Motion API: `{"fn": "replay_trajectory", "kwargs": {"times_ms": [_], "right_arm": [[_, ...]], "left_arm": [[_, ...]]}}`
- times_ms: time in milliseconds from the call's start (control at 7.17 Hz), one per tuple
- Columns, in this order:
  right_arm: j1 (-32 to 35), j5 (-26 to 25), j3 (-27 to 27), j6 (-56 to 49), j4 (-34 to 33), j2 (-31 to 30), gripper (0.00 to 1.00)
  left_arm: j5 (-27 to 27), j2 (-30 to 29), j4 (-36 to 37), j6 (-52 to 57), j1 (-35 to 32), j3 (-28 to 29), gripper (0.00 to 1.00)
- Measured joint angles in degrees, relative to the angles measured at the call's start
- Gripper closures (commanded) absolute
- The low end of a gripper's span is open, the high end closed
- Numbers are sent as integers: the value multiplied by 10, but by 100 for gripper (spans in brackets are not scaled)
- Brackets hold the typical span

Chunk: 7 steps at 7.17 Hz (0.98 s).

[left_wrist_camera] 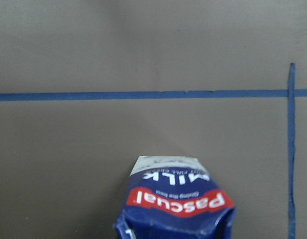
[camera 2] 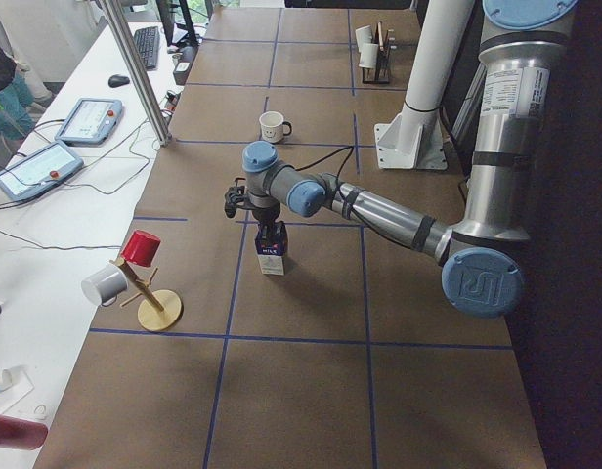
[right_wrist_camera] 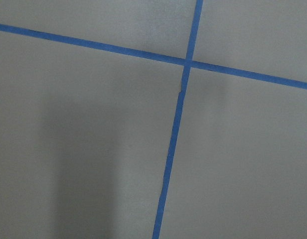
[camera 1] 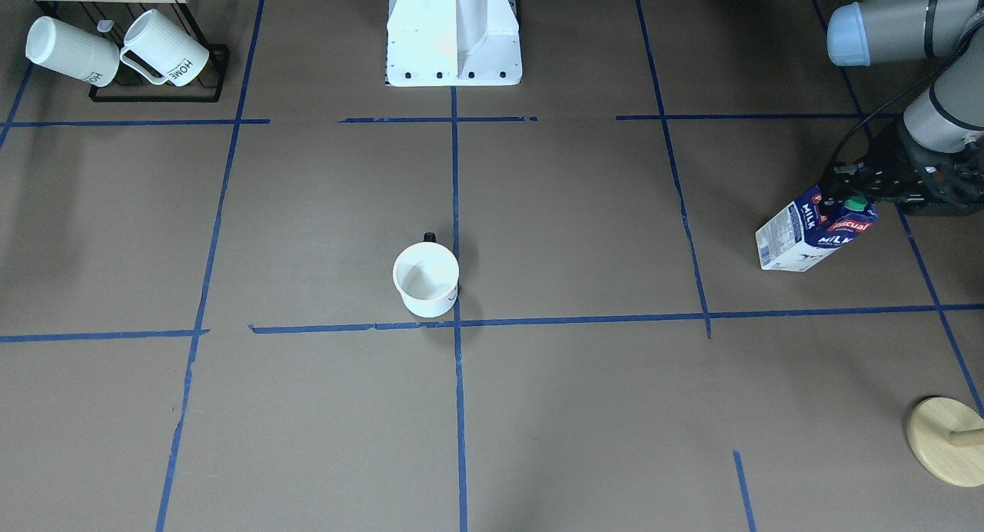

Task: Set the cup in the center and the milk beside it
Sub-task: 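Carry the milk carton with the left gripper beside the white mug and lower it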

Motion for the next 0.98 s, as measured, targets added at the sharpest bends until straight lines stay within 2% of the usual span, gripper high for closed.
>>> {"fn": "replay_trajectory", "kwargs": {"times_ms": [140, 558, 698, 977], "right_arm": [[0, 0, 0, 0, 0, 0, 0], [0, 0, 1, 0, 0, 1, 0], [0, 0, 0, 0, 0, 1, 0], [0, -1, 0, 0, 0, 0, 0]], "left_arm": [[1, -37, 39, -1, 0, -2, 52], [4, -206, 197, -39, 30, 3, 51], [12, -267, 215, -102, 67, 20, 51], [60, -397, 222, -209, 142, 102, 51]]}}
